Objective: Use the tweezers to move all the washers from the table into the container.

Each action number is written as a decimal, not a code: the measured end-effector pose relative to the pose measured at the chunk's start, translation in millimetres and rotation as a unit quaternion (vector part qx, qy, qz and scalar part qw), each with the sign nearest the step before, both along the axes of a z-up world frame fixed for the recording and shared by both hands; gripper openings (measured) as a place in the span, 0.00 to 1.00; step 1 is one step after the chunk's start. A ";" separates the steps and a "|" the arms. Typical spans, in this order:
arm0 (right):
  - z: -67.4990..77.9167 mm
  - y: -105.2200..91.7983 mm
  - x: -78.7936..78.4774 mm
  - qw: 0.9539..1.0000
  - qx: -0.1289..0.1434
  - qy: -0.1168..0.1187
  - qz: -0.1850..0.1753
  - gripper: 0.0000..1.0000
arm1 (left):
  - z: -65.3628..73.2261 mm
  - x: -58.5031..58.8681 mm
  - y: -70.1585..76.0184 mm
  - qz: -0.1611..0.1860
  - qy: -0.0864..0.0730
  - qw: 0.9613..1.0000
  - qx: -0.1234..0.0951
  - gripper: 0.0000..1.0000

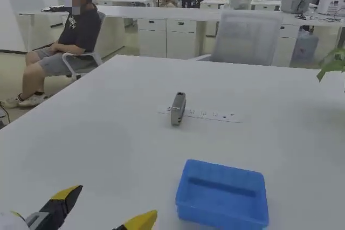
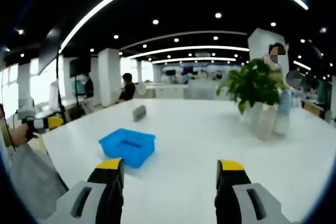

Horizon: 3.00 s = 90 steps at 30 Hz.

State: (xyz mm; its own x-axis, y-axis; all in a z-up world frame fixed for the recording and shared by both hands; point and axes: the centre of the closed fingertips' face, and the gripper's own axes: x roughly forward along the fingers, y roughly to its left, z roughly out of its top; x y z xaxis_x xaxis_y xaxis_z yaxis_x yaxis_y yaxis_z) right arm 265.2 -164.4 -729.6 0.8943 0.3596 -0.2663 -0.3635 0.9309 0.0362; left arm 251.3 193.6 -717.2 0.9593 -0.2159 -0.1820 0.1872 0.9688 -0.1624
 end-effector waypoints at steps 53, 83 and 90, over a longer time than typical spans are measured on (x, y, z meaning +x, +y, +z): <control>-1.0 -2.2 0.4 1.000 -0.002 0.002 -0.003 0.66 | -5.5 -0.9 -4.0 -0.012 0.015 1.000 0.010 0.77; -12.8 10.6 -5.7 0.996 -0.072 0.031 0.045 0.61 | -6.0 -3.9 -14.7 -0.046 0.034 0.998 -0.010 0.73; -19.4 29.2 -14.5 0.984 -0.120 0.062 0.112 0.51 | -22.5 -10.3 -34.0 -0.112 0.090 0.989 0.022 0.56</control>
State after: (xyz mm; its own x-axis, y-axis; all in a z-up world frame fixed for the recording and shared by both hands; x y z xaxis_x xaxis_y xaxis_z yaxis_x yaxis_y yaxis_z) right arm 250.7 -135.2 -749.1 0.7551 0.4575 -0.4695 -0.5675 0.8147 -0.1189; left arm 241.0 159.6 -739.7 0.8401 -0.4069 -0.3587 0.3690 0.9134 -0.1719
